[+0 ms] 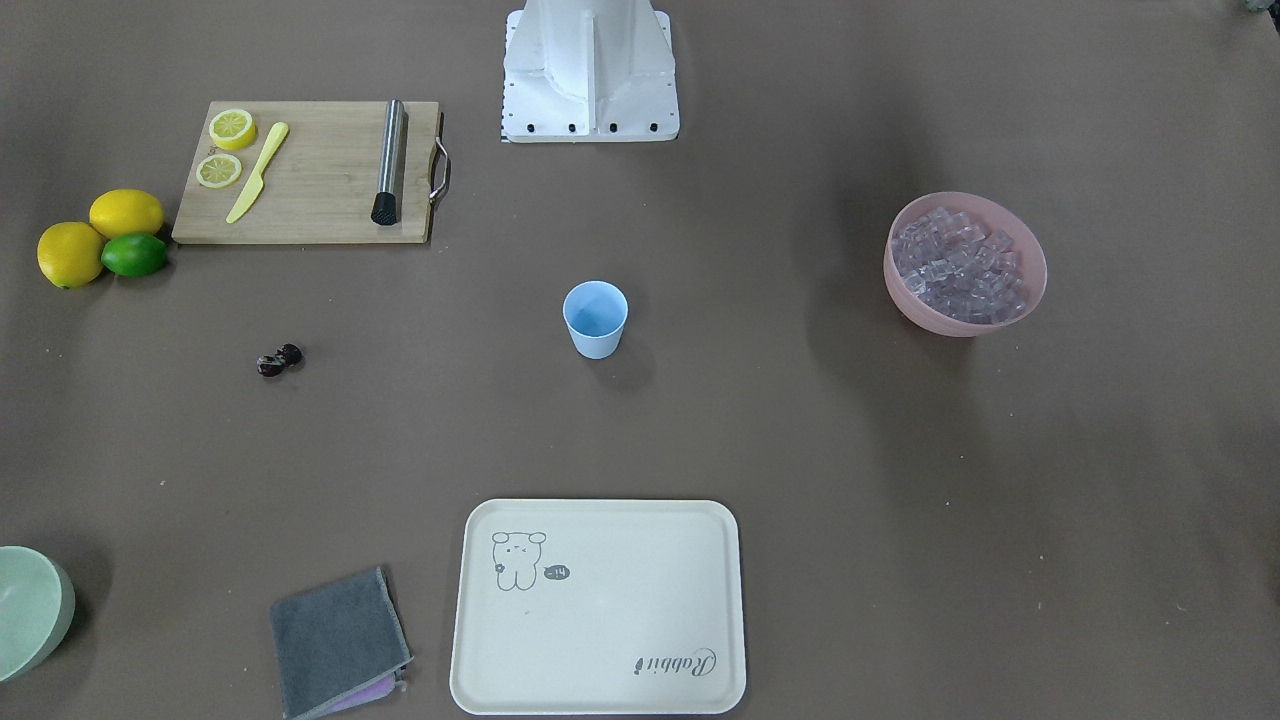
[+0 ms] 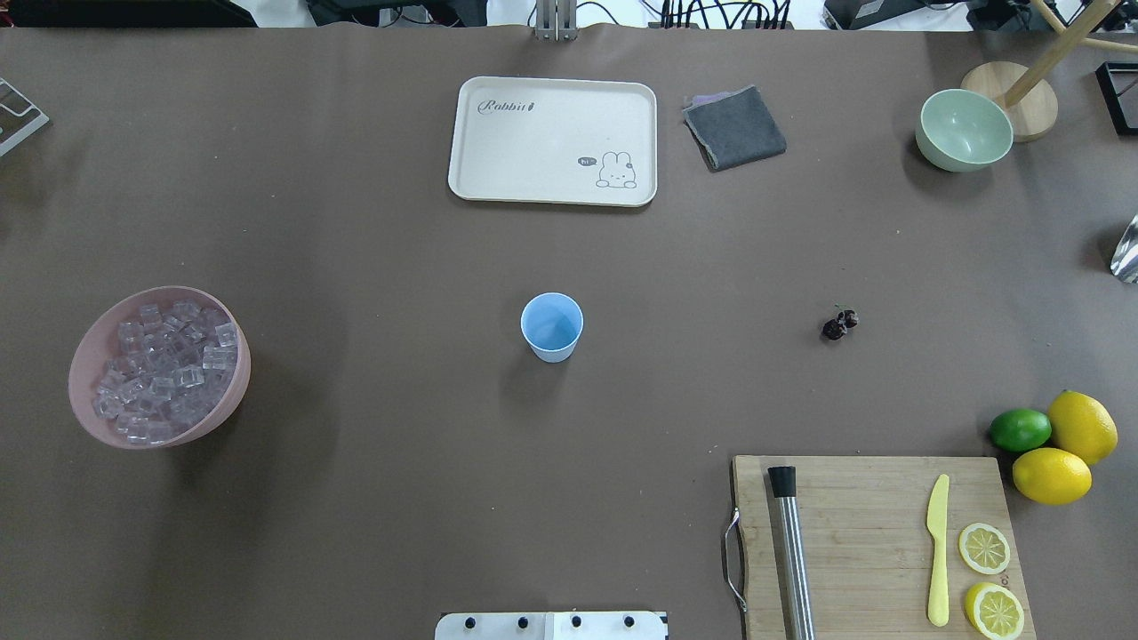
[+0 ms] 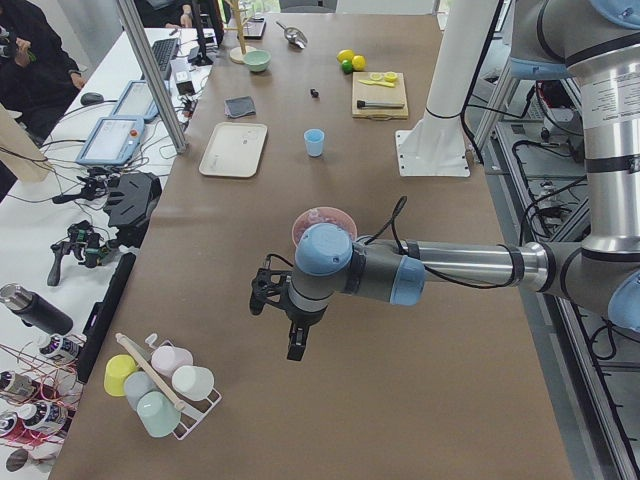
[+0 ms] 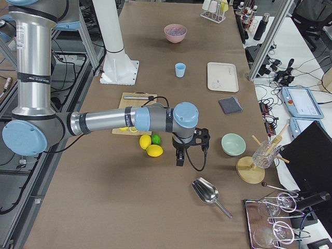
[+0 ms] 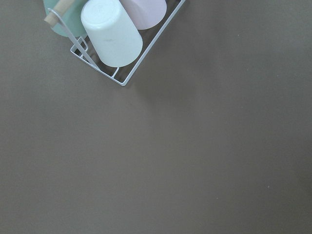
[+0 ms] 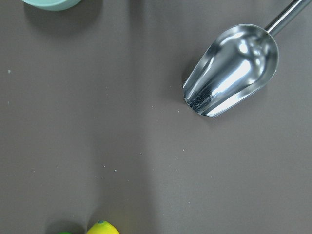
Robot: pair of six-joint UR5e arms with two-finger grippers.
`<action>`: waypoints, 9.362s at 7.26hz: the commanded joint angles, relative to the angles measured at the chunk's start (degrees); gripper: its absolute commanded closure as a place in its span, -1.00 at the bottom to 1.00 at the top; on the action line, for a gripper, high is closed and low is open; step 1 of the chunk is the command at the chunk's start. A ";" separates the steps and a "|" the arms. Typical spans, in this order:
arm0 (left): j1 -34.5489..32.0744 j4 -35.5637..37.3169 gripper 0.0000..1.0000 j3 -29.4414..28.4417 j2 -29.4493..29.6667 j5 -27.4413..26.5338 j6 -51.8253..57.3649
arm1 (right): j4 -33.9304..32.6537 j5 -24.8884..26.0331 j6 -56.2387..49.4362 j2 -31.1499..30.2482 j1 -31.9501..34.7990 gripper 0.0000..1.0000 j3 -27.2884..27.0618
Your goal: Put ice and cherries in cup
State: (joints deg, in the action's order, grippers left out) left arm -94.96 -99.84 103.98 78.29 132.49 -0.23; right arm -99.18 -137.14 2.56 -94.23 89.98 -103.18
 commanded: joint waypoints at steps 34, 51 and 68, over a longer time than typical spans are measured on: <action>40.28 -20.57 -0.78 3.94 16.72 -4.78 -4.25 | 5.84 -0.76 3.76 -3.94 -0.33 -1.00 -2.64; 47.24 -20.83 -0.51 2.72 13.74 -4.87 -3.73 | 5.84 -1.73 6.05 -4.30 -0.33 -1.00 -3.08; 47.07 -21.45 1.00 3.33 11.81 -3.90 -3.64 | 5.93 -1.73 8.51 -3.60 -0.33 -1.00 -3.96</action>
State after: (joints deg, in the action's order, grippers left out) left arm -47.42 -121.22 106.59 90.70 128.44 -3.88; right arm -93.30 -138.87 10.94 -97.96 89.65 -107.10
